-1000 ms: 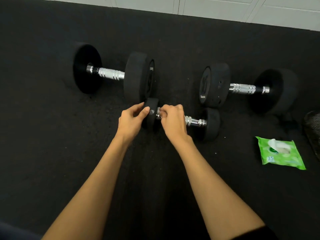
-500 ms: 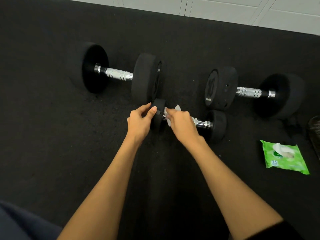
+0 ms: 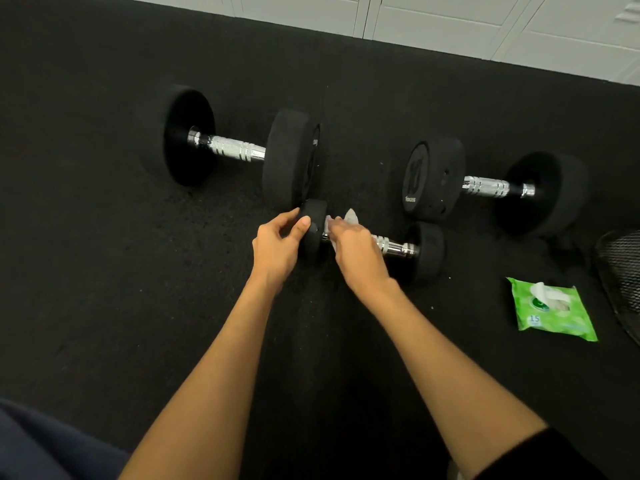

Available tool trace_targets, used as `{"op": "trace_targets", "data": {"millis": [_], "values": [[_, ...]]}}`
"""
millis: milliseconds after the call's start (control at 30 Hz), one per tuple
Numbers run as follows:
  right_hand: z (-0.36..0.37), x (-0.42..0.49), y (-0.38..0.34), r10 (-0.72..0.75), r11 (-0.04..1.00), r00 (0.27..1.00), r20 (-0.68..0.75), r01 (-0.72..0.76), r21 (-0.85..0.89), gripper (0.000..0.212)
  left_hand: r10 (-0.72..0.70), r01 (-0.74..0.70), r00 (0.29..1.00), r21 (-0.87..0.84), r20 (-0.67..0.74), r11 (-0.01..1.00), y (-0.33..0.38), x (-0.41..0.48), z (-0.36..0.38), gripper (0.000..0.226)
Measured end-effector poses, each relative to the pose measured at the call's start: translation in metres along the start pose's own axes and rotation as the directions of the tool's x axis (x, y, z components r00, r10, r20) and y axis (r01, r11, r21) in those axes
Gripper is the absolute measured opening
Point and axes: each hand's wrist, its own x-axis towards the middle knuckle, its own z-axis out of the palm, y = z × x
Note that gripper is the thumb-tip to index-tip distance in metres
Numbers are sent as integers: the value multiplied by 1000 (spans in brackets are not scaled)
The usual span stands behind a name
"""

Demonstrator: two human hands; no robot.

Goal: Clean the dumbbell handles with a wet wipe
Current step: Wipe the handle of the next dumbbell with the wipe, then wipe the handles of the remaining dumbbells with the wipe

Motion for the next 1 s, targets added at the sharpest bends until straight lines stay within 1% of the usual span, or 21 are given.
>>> {"op": "trace_targets", "data": {"millis": [67,167,200,233,300,433,500,567,600,633,667,733,767,800,867,900,933,1000], "values": [[8,-14,2,-68,998,996,-52,67,-13,53,3,-3,1000,13,-15,1000,2,-2,1,46],[17,-32,9,-153,988,969,-193,155,-5,60,-10,12,999,38,-37,999,5,-6,4,46],[20,-37,12,-160,987,964,-212,162,-8,62,-11,12,999,47,-39,999,6,-8,5,46],[21,-42,13,-171,985,964,-202,171,-14,63,-10,12,999,60,-40,998,8,-10,5,46],[18,-50,11,-155,988,978,-137,157,5,64,-4,8,999,103,-32,995,11,-13,5,46],[4,-53,5,-50,998,998,41,48,39,57,-22,21,1000,217,6,976,21,-14,2,45],[-7,-49,3,-20,1000,989,143,17,19,54,-40,32,999,290,24,956,28,-14,-1,43],[-21,-43,0,16,998,967,256,-30,51,47,-68,61,998,358,7,932,36,-12,-7,40],[-29,-40,-1,49,996,960,275,-69,64,42,-78,75,997,384,-6,920,41,-10,-11,38],[-37,-35,-4,88,991,963,255,-111,77,37,-82,80,997,405,-12,911,49,-7,-16,34],[-47,-29,-9,131,981,971,201,-156,113,32,-80,74,997,424,-4,903,59,-3,-23,30],[-70,-13,-24,217,932,975,38,-219,289,24,-68,43,997,437,43,898,85,6,-37,26],[-83,-4,-33,263,884,965,-15,-234,405,22,-64,24,995,420,82,907,100,9,-44,26],[-96,6,-43,307,823,951,-41,-243,514,20,-64,10,990,380,129,925,114,13,-51,27],[-122,29,-67,381,692,923,-53,-247,679,16,-88,18,971,297,221,955,144,15,-66,28],[-133,39,-76,412,639,909,-59,-242,730,12,-98,23,962,280,256,960,157,15,-71,29],[-146,51,-91,423,611,903,-70,-228,758,12,-92,17,956,263,277,965,171,15,-83,30],[-168,72,-117,395,586,915,-87,-177,791,15,-77,22,947,177,312,984,192,13,-104,32]]}}
